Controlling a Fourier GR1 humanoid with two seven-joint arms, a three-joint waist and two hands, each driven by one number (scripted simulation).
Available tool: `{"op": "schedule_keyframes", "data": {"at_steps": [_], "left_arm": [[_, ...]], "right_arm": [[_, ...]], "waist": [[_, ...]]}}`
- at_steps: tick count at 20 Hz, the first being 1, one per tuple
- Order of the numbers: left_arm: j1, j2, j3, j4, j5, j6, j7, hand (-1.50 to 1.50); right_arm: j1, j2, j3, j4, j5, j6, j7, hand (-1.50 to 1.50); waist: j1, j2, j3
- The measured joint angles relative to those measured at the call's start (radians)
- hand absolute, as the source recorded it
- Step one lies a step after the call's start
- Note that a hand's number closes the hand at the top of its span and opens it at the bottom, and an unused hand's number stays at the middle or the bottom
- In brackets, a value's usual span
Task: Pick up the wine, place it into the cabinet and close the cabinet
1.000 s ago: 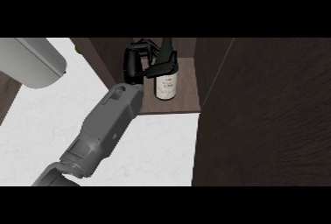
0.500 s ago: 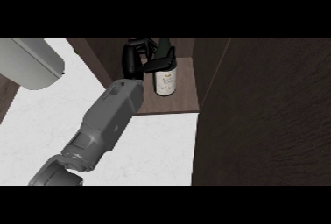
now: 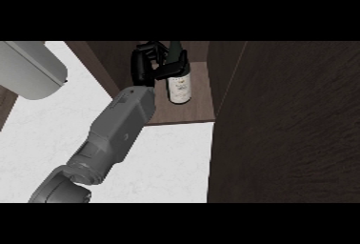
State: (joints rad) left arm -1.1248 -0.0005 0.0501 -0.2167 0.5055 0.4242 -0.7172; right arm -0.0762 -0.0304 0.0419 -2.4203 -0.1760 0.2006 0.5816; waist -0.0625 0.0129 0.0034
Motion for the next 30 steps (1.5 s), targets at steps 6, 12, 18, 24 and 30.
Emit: {"op": "schedule_keyframes", "data": {"at_steps": [6, 12, 18, 24, 30], "left_arm": [[-0.011, 0.003, 0.011, 0.045, -0.015, 0.001, -0.035, -1.5], [-0.018, 0.002, 0.009, 0.083, -0.037, 0.035, -0.04, -1.5], [-0.007, 0.001, -0.001, 0.116, -0.06, 0.064, -0.05, -1.5], [0.015, 0.001, -0.01, 0.129, -0.081, 0.085, -0.072, -1.5], [0.023, 0.0, 0.009, 0.114, -0.072, 0.084, -0.098, -1.5]], "right_arm": [[-0.002, 0.005, 0.025, 0.002, 0.006, -0.008, -0.001, -1.5], [-0.014, -0.001, 0.016, 0.002, 0.005, -0.013, 0.01, -1.5], [-0.029, 0.002, 0.021, 0.003, 0.006, -0.022, 0.015, -1.5], [-0.037, -0.005, 0.013, 0.004, 0.005, -0.02, 0.018, -1.5], [-0.031, -0.006, 0.007, 0.004, 0.002, -0.014, 0.009, -1.5]], "waist": [[-0.004, 0.002, 0.0], [-0.003, 0.003, 0.0], [-0.009, 0.007, -0.002], [-0.015, 0.009, -0.001], [-0.017, 0.009, -0.002]]}}
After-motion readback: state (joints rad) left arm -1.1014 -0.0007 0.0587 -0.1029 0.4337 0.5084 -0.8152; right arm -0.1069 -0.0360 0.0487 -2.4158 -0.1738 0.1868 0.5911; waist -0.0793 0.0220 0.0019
